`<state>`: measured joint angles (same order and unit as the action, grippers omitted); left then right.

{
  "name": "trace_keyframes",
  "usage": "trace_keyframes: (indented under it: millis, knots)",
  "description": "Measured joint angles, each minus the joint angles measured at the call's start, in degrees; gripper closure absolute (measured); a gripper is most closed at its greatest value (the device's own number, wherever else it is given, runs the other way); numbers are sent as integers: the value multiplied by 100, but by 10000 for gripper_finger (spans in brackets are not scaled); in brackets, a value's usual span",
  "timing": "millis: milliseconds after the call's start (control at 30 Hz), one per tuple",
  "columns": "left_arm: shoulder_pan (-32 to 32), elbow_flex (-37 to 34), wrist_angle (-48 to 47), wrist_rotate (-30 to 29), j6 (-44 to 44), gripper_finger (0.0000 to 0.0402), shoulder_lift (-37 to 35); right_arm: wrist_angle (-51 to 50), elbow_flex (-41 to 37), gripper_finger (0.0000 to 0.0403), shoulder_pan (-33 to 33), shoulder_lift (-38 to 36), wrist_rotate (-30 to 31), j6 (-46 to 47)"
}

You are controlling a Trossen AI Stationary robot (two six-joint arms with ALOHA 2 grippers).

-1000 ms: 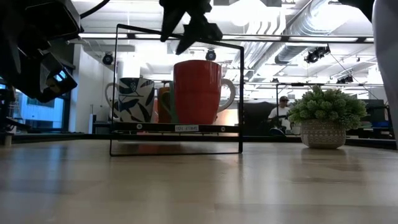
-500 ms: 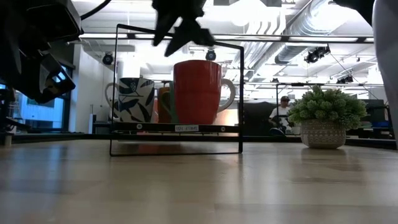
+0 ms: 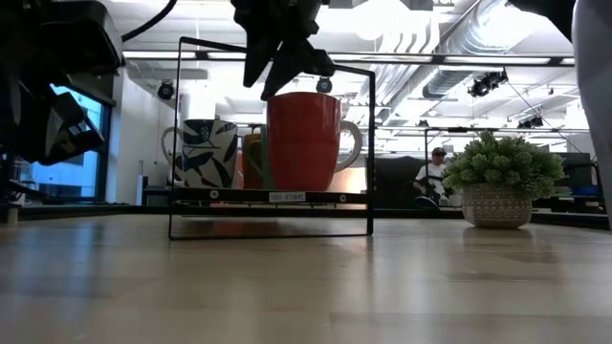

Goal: Place coffee mugs
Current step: Put the red mug on the shelf

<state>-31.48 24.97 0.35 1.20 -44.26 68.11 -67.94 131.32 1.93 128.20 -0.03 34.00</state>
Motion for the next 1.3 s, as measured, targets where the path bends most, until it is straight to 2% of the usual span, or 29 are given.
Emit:
trace_keyframes:
  millis: [67,200,367,467,633,700,800,900,1033,1200,1300]
  knots:
    - [4,0,-12,114,-432,284,-1,-7,61,281,0,-2,30,-43]
    - [-64,0,19,793,-935,284,-1,205,73,281,0,-16,35,-171]
    - [-77,-4,477,1856,-489,287,-217,397,73,281,0,-16,-24,-292]
    - [-137,2,549,2324,-208,298,-835,497,73,281,0,-16,-69,-217]
    - [-292,2,-242,2705,32,326,-2569,555,73,281,0,-16,-92,34]
    - [-408,2,-585,2587,35,337,-3310,568,73,281,0,-16,-92,57]
    - [-673,4,-1095,1972,112,352,-4230,612,73,281,-7,-16,-92,65]
    - [-922,4,-1790,1363,103,365,-4837,603,73,281,-7,-16,-92,57]
    - [-1194,1,-2655,657,297,377,-5158,601,73,281,-15,-16,-92,50]
    - [-1420,0,-3099,-85,1017,384,-5128,603,73,281,-53,-16,-61,40]
    - [-1466,-2,-3493,-602,1136,387,-5125,612,73,281,-72,-16,0,53]
